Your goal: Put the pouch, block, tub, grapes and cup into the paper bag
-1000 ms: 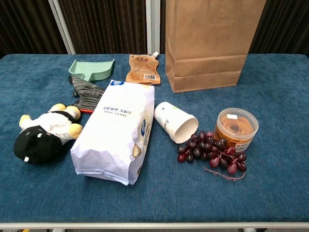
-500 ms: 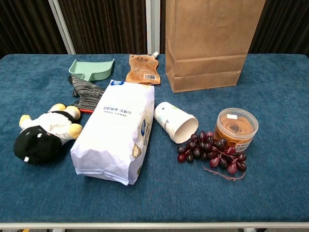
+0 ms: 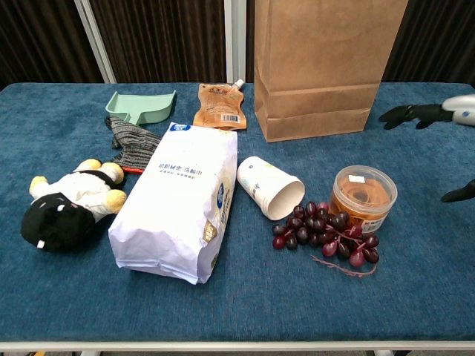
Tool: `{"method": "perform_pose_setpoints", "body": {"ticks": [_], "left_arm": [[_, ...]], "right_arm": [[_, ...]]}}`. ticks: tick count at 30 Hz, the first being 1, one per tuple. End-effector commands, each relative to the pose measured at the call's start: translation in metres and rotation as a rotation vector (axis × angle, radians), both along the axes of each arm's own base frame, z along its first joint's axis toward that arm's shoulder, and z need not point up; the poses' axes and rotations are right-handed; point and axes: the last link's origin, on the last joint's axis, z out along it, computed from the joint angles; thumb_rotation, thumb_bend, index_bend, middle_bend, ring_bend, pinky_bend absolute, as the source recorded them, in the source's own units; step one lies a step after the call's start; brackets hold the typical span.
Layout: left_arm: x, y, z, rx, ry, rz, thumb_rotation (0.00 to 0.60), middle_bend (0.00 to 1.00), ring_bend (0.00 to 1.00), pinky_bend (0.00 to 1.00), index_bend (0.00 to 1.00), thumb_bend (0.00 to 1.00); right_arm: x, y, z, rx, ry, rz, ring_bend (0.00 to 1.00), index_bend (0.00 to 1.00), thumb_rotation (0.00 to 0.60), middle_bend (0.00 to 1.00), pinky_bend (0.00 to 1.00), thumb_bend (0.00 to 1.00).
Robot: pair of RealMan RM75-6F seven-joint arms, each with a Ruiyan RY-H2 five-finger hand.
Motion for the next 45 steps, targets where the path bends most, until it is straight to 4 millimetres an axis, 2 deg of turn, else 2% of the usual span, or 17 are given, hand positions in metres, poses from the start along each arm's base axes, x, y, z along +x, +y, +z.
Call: {"method": "perform_pose_setpoints", "body": {"ticks": [1,8,10,12,14,16,20,24,29,31,36,42,45], "left_arm": [[-0.001,-0.001,0.000,0.000,0.000,0.005,0.600,0.24,0.16,0.15,0.22,0.03],[-0.004,-0.002,0.000,-0.001,-0.003,0.012,0.600,0.24,0.16,0.15,0.22,0.03],[-0.004,-0.002,-0.001,-0.003,-0.004,0.012,0.600,0.24,0.16,0.15,0.22,0.03],[-0.004,-0.002,-0.001,-0.002,-0.006,0.013,0.600,0.24,0.16,0.15,0.22,0.03],[-0.005,-0.003,-0.001,0.000,-0.006,0.016,0.600,0.24,0.16,0.15,0.22,0.03],[-0.006,-0.003,-0.001,0.000,-0.006,0.020,0.600,0.24,0.16,0.15,0.22,0.03],[-0.006,-0.004,-0.001,-0.002,-0.007,0.019,0.600,0.24,0.16,0.15,0.22,0.03],[-0.005,-0.003,0.000,0.002,-0.007,0.014,0.600,0.24,0.16,0.15,0.22,0.03],[-0.005,-0.002,0.000,0.000,-0.003,0.008,0.600,0.24,0.16,0.15,0.22,0.03],[-0.004,0.000,-0.001,-0.002,-0.005,0.003,0.600,0.24,0.16,0.15,0.22,0.03],[-0.002,0.000,-0.002,-0.001,-0.009,-0.004,0.600,0.24,0.16,0.15,0.22,0.03],[-0.004,-0.004,-0.001,0.004,-0.010,0.010,0.600,0.24,0.16,0.15,0.22,0.03],[-0.004,-0.005,0.000,0.003,-0.009,0.011,0.600,0.24,0.16,0.15,0.22,0.03]], "right_arm": [[0.011,-0.007,-0.029,0.036,0.028,0.037,0.00,0.00,0.600,0.06,0.11,0.00],[0.024,-0.009,-0.057,0.084,0.044,0.069,0.00,0.00,0.600,0.06,0.11,0.00],[0.027,-0.012,-0.063,0.083,0.051,0.077,0.00,0.00,0.600,0.10,0.11,0.02],[0.029,-0.014,-0.068,0.073,0.056,0.090,0.05,0.01,0.600,0.20,0.15,0.08],[0.030,-0.015,-0.072,0.064,0.055,0.101,0.12,0.06,0.600,0.30,0.23,0.13],[0.032,-0.015,-0.075,0.053,0.038,0.106,0.20,0.16,0.600,0.37,0.33,0.18],[0.035,-0.015,-0.069,0.028,-0.017,0.112,0.29,0.29,0.600,0.44,0.40,0.22],[0.046,-0.017,-0.035,-0.039,-0.123,0.143,0.30,0.34,0.600,0.46,0.42,0.23],[0.068,-0.023,0.040,-0.184,-0.289,0.198,0.30,0.34,0.600,0.47,0.43,0.23],[0.080,-0.030,0.068,-0.234,-0.343,0.212,0.30,0.35,0.600,0.47,0.43,0.23],[0.114,-0.054,0.120,-0.317,-0.455,0.228,0.30,0.35,0.600,0.46,0.43,0.23],[0.144,-0.089,0.154,-0.366,-0.514,0.182,0.30,0.35,0.600,0.46,0.43,0.23],[0.155,-0.109,0.157,-0.373,-0.484,0.142,0.30,0.35,0.600,0.46,0.43,0.23]]}}
